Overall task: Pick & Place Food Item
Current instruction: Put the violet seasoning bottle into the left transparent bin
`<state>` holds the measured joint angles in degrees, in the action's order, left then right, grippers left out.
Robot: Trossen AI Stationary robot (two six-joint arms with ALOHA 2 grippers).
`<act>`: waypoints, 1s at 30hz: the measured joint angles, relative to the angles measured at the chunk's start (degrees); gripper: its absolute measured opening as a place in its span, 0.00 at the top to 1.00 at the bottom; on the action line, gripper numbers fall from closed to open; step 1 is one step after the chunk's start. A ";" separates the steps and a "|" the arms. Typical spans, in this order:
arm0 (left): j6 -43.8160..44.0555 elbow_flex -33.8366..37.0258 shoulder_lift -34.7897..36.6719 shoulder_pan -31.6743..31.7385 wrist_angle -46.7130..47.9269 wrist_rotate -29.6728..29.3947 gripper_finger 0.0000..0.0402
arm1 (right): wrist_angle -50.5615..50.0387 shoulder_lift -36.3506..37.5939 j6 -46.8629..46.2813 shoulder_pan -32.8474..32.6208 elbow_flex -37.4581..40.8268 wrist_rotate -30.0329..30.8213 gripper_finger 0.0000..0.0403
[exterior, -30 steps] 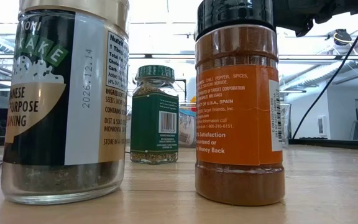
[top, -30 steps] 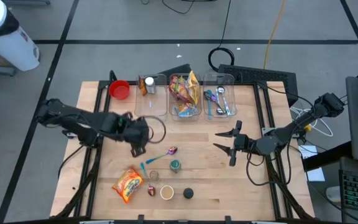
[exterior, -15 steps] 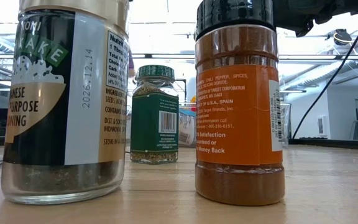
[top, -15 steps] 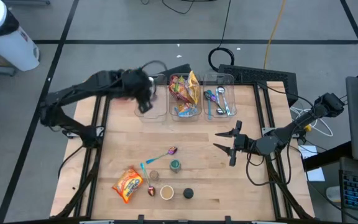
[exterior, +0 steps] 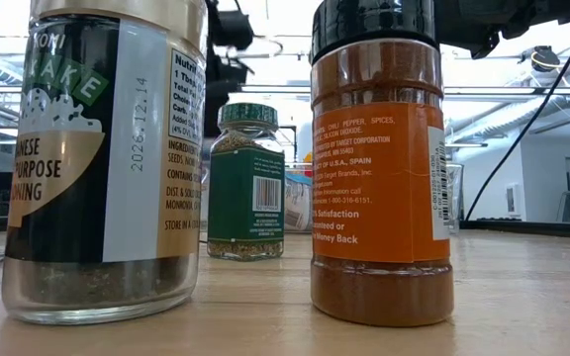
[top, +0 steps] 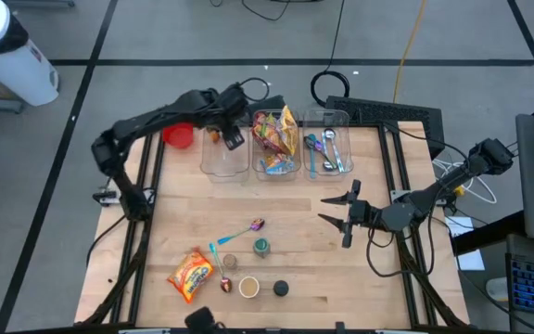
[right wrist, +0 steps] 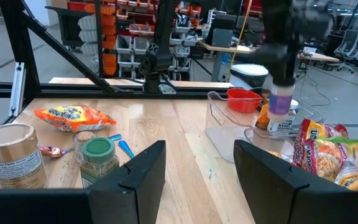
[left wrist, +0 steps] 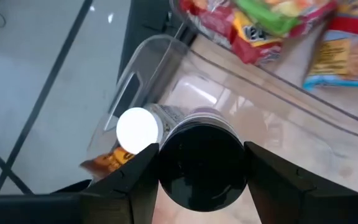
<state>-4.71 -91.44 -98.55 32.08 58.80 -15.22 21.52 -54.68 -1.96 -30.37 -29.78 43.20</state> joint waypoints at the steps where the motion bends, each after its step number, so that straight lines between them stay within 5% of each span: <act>1: -0.15 0.00 -1.02 0.38 -0.56 0.17 0.48 | 0.01 0.00 0.00 0.00 0.00 0.00 0.55; 15: -1.22 0.00 -8.44 6.25 -9.15 7.58 0.48 | -0.58 0.00 -0.40 0.00 0.00 0.15 0.55; 30: -1.10 -0.20 -12.73 7.88 -11.80 7.94 0.47 | -0.73 0.01 -0.40 0.02 0.00 0.17 0.55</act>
<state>-5.80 -91.64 -111.28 39.97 47.00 -7.29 20.79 -54.66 -2.36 -30.35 -29.78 43.37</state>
